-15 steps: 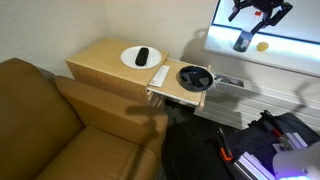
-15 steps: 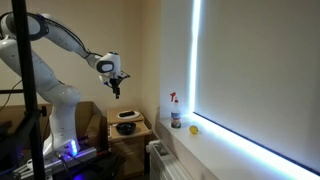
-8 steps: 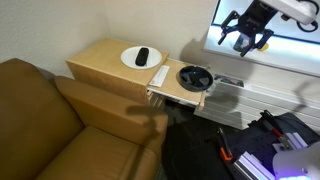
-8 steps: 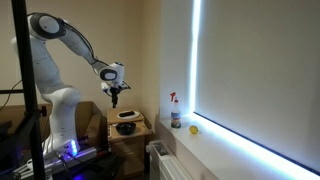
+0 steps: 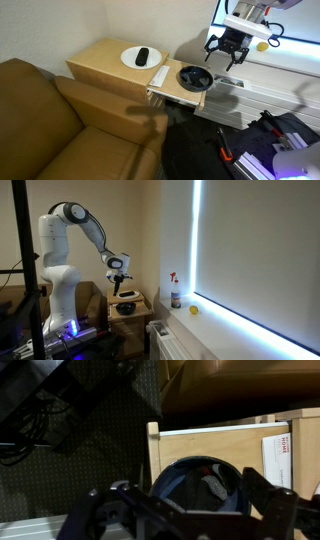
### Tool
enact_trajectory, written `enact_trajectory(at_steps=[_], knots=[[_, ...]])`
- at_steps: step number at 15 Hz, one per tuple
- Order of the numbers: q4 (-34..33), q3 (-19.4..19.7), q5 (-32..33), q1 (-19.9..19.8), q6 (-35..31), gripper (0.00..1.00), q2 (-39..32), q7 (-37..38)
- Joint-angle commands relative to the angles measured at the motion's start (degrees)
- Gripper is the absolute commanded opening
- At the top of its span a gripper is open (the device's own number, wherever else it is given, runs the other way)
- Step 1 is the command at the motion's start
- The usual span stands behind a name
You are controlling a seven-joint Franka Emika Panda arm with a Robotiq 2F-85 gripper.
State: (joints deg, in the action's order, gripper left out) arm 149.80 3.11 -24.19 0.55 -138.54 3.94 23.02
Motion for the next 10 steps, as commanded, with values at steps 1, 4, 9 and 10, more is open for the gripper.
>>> enact_trajectory(at_steps=[1,4,9,10], knots=[[-1.42,-0.7,1.45,-0.98,-0.09,1.0,-2.35,0.81],[-4.75,-0.53,2.32,-1.33,-7.34,1.0,-10.64,6.48],[-11.28,0.01,1.89,-0.47,-14.17,1.0,-21.11,11.69],[-12.6,-0.14,1.26,-0.31,-14.98,0.94,-22.46,12.51]])
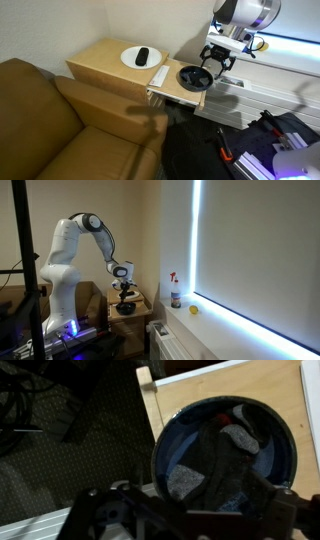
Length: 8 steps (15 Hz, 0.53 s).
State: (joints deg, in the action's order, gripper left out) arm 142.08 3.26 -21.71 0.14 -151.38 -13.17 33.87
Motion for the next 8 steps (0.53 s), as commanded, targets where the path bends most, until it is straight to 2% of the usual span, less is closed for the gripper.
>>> enact_trajectory(at_steps=[1,3,4,7,8], knots=[[-5.23,-0.49,-1.78,0.32,-3.8,0.99,-5.94,1.77],[-4.28,-0.76,-2.81,0.32,-7.37,1.0,-5.78,1.97],[-4.51,-0.03,-0.96,0.49,-4.55,0.98,-5.39,1.98],[-4.52,-0.16,-1.49,0.56,-6.04,1.0,-5.56,2.02],[-5.38,1.6,0.89,1.75,-5.21,1.0,-6.93,4.77]])
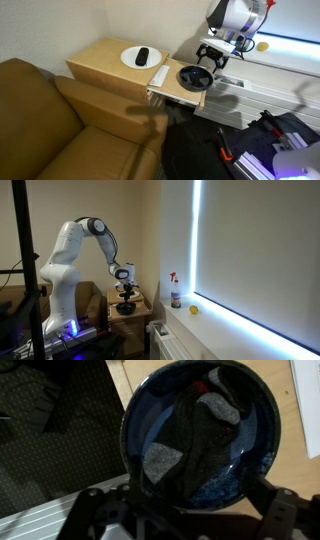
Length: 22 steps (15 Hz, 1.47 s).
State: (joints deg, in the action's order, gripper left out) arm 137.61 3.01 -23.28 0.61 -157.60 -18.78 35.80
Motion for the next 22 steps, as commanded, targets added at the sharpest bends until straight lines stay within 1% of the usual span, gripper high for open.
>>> enact_trajectory(at_steps=[1,3,7,9,11,12,13,14,18,19,20,22], knots=[[-2.21,2.19,2.4,0.98,-0.14,1.0,-3.88,3.65],[-3.92,0.23,-2.18,-1.12,-1.61,1.0,-6.9,3.72],[-7.73,-0.71,-5.53,-2.08,-3.54,1.0,-11.61,4.01],[-10.24,-2.27,-7.19,-3.14,-2.74,1.0,-13.49,2.93],[-12.74,-5.37,-9.31,-5.36,-0.43,1.0,-14.79,0.4],[-13.78,-6.22,-9.98,-5.83,0.19,1.0,-15.44,-0.29],[-14.59,-6.13,-10.49,-5.72,1.13,1.0,-15.99,0.26],[-12.03,-4.04,-9.0,-3.14,-1.08,1.0,-14.34,2.04],[-13.6,-4.46,-9.54,-3.53,-0.04,1.0,-15.36,1.94],[-13.82,-3.2,-8.39,-2.51,0.86,1.0,-16.21,3.38],[-14.33,-4.2,-9.23,-3.22,1.6,1.0,-16.85,2.8],[-15.52,-4.79,-9.72,-2.74,1.49,1.0,-18.22,3.02]])
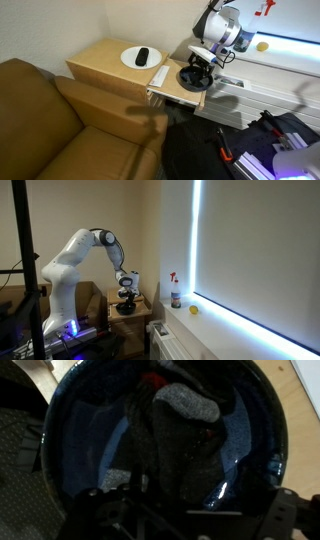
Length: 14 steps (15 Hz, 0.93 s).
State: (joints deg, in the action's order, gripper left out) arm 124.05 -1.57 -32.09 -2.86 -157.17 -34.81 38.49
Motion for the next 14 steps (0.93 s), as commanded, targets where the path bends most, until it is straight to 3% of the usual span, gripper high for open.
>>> enact_trajectory(at_steps=[1,5,6,7,14], knots=[[-2.37,0.27,-0.33,1.56,1.25,1.0,-2.77,1.25],[-0.69,0.36,-0.35,1.48,0.14,1.0,-1.52,0.29],[-0.69,0.44,-0.34,1.46,0.14,0.92,-1.51,0.3],[-0.49,0.02,-0.85,1.01,-0.24,0.73,-1.63,-0.19],[-0.38,0.82,-0.05,1.7,0.4,0.24,-1.23,0.64]])
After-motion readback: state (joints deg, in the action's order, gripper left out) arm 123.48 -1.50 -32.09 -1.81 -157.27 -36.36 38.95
